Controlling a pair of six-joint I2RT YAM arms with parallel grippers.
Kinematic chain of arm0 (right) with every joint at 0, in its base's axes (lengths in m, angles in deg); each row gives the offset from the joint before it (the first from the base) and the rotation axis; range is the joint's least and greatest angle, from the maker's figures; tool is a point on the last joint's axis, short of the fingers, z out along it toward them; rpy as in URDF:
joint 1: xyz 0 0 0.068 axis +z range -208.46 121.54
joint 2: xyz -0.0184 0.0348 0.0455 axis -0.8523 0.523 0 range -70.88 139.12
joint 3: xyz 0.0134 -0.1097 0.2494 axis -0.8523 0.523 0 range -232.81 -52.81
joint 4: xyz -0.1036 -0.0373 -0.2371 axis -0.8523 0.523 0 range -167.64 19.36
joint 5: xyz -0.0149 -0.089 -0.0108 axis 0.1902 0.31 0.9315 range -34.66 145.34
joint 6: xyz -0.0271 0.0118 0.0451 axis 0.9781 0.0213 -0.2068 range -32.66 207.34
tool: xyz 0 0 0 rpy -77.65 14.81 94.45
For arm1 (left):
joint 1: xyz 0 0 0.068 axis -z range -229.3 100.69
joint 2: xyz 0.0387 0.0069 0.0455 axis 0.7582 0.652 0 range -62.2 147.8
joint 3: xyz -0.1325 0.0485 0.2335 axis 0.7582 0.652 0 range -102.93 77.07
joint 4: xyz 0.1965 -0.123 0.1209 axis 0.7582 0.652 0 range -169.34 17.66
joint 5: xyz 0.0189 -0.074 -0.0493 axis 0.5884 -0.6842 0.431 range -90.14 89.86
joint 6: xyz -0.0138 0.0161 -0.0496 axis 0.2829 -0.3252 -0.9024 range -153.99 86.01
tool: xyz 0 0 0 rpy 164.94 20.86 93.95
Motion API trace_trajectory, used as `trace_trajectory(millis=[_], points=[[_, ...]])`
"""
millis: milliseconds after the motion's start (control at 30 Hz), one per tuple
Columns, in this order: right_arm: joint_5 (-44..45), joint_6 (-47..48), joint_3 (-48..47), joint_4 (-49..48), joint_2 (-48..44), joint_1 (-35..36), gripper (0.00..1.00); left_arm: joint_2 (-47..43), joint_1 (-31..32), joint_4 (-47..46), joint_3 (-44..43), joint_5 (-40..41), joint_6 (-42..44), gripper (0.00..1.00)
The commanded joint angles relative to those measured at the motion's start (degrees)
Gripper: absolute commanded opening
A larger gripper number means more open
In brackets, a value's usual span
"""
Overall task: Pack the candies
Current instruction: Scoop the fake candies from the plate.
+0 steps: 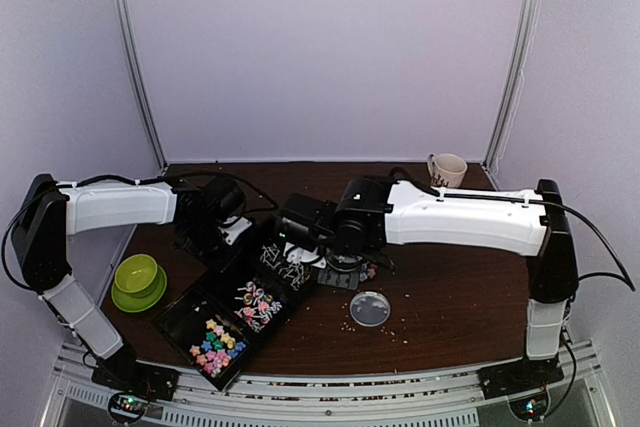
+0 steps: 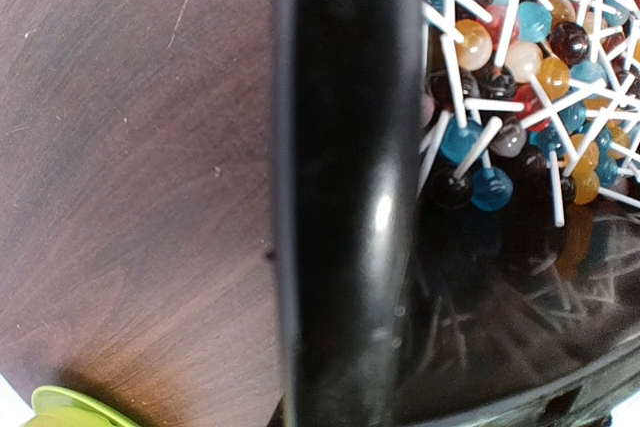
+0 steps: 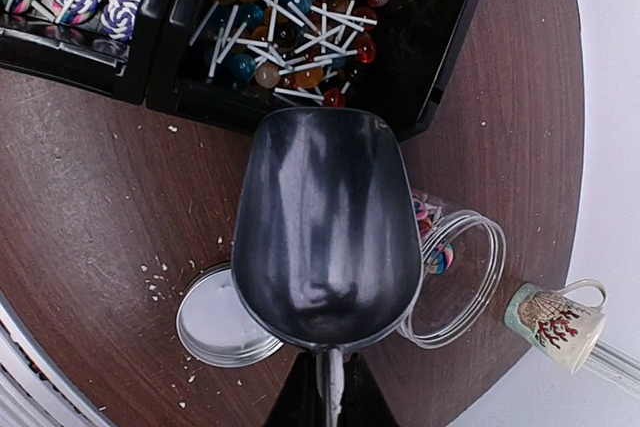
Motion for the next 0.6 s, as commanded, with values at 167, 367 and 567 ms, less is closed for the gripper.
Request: trace_trajectory(millis=[167,367,567], points=[[3.91,-0.38,-5.41,3.42,4.08,-0.48,0.00,-3.58,1.14,-5.09,-0.43,-1.74,0.76,0.00],[2.79,0.35,-7.30,4.35,7.21,-0.56,0.00,-3.80,1.62,-5.64,-0.49,-2.51,1.22,0.00],[0.17,1.39,-7.17,2.37,8.81,-0.94,0.00,-4.20,1.71,-6.33,-0.41,-3.56,1.43,0.00]])
